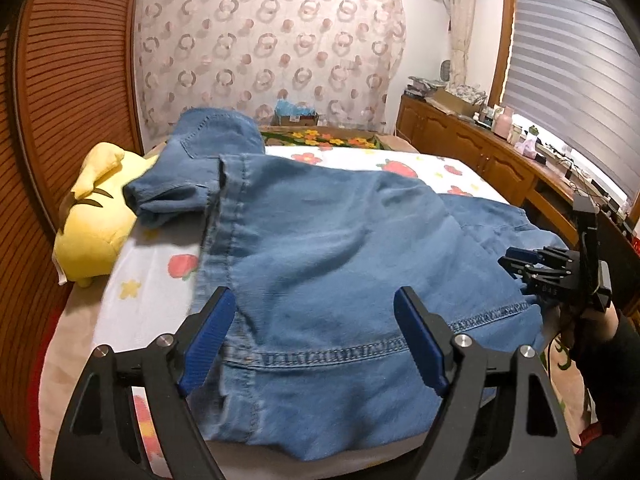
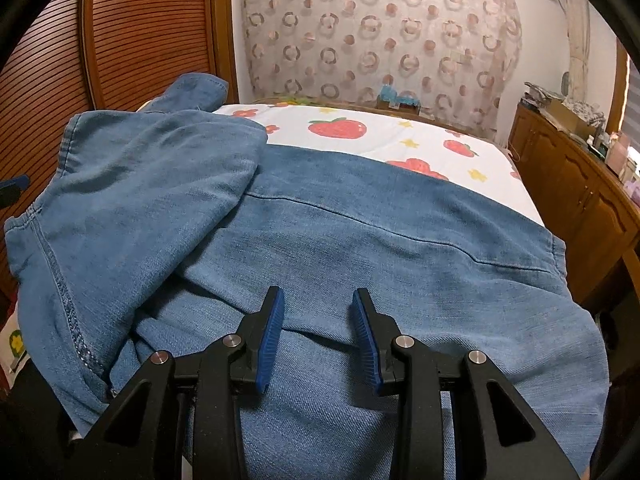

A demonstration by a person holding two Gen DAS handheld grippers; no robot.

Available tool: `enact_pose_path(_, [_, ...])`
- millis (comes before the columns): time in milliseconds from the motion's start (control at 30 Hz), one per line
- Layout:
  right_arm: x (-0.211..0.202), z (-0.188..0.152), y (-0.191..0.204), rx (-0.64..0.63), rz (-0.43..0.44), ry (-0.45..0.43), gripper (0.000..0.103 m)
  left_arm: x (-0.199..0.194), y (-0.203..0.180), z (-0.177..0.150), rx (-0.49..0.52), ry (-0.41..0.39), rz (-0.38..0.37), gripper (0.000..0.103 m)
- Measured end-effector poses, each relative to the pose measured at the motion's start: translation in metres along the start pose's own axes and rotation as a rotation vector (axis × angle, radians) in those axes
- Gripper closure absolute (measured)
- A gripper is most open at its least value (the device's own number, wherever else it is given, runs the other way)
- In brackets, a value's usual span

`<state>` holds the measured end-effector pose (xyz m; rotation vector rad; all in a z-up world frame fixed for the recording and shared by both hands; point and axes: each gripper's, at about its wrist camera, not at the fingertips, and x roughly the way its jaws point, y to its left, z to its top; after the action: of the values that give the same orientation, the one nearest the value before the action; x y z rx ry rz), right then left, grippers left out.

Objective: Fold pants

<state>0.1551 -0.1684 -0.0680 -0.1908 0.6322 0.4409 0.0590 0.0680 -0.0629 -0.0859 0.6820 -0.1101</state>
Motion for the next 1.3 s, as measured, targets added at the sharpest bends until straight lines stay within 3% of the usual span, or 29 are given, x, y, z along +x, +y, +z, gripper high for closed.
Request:
enact_pose_path(267, [0.001,-0.001,0.0,0.0,-0.001,0.0,0.066,0.016,-0.027,-0.006,0.037,0.023,-0.014,0.021])
enact_pose_path(533, [0.002,-0.001,0.0,0.0,0.0,0.0,0.066,0.044,-0.054,-0.017,0.08,0.109,-0.022,0.021])
enact_pose_path(967, [0.002,-0.001,0.0,0.001,-0.013,0.003,0.066,0.054,-0.052,-0.022,0.056,0.119,-0.019,0.02])
enact_pose_path(1300, [-0.06,-0.016,-0.028,0.074,-0.107,-0.071,0.066,0.051,-0.047,-0.025,0.051,0.115,-0.04,0.02])
